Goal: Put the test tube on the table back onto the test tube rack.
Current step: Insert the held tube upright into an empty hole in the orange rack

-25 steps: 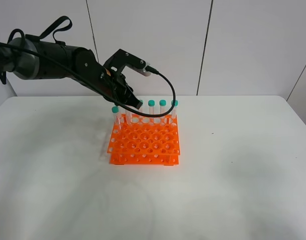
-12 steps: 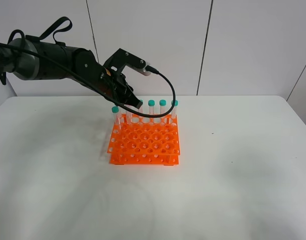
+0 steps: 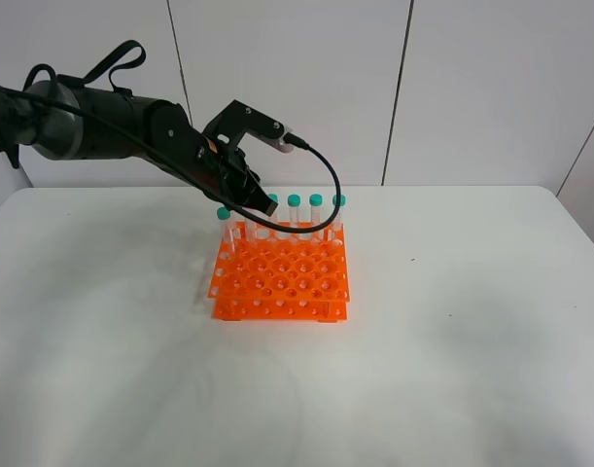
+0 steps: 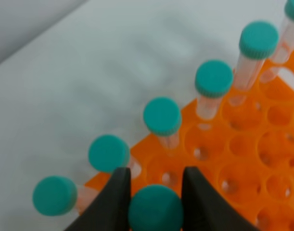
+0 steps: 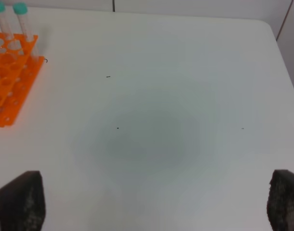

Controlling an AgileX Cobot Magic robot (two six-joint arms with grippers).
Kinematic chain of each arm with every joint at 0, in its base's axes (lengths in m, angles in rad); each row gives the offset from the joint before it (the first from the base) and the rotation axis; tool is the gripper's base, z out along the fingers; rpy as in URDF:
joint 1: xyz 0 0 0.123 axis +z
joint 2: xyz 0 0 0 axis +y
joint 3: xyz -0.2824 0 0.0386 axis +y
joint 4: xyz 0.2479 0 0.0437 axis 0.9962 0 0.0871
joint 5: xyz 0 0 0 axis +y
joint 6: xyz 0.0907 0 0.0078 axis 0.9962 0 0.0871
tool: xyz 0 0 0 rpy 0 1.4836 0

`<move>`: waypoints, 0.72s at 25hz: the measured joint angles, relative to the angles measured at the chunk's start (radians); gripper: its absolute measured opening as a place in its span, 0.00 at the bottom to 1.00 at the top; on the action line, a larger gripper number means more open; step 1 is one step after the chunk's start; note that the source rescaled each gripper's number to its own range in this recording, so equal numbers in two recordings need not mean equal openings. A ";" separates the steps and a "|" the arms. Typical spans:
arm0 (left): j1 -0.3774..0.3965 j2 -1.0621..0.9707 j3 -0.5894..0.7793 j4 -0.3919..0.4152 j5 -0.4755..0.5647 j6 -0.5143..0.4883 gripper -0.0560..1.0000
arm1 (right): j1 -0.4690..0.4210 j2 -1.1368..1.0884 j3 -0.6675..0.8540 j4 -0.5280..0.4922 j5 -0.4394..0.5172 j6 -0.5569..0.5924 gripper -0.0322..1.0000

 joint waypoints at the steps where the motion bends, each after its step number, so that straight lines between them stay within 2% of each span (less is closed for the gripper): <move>1: 0.000 0.004 0.000 0.000 0.000 0.000 0.06 | 0.000 0.000 0.000 0.000 0.000 0.000 1.00; 18: 0.000 0.025 0.006 0.003 -0.017 0.001 0.06 | 0.000 0.000 0.000 0.000 0.000 0.002 1.00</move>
